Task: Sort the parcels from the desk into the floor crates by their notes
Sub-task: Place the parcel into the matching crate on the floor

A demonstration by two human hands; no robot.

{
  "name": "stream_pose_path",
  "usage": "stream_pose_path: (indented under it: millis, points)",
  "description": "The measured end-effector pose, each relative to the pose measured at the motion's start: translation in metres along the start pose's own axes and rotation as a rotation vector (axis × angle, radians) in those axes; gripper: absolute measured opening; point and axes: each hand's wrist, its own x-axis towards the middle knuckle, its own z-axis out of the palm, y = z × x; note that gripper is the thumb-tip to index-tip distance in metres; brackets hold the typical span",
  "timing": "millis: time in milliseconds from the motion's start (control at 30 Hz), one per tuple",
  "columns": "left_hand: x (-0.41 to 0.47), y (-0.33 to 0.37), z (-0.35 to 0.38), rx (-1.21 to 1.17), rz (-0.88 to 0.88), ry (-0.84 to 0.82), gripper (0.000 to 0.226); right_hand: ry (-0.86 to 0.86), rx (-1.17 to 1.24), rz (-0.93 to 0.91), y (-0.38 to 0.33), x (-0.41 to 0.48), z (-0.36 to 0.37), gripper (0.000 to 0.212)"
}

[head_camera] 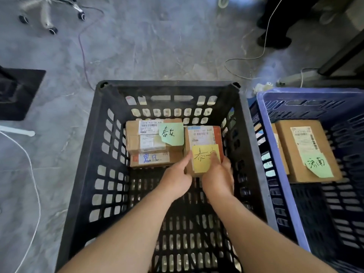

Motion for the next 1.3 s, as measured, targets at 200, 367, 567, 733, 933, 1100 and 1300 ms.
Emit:
stream_pose_path:
  millis: [200,367,567,733,933,1100,1300]
  points:
    - [0.003,-0.008,0.004,-0.063,0.028,0.006,0.071,-0.011,0.037,0.004,-0.003,-0.003,0.002,0.060]
    - [0.006,-0.015,0.007,-0.092,-0.004,-0.025,0.072,-0.087,-0.280,-0.035,-0.009,-0.008,0.002,0.073]
    - [0.027,-0.012,0.005,-0.005,0.114,-0.034,0.079,-0.168,-0.383,-0.027,-0.019,0.030,0.008,0.077]
    - [0.040,-0.017,0.010,0.071,0.061,-0.063,0.077,-0.215,-0.475,-0.160,-0.015,0.043,0.014,0.075]
    - [0.023,-0.026,-0.002,0.118,-0.049,0.074,0.057,-0.211,-0.427,-0.198,-0.011,0.021,0.006,0.074]
    - [0.022,-0.042,-0.039,0.115,-0.139,0.487,0.035,-0.229,-0.254,-0.390,-0.035,0.018,0.005,0.076]
    - [0.025,-0.056,-0.057,0.168,-0.148,0.381,0.069,-0.327,-0.296,-0.420,-0.054,0.019,0.014,0.085]
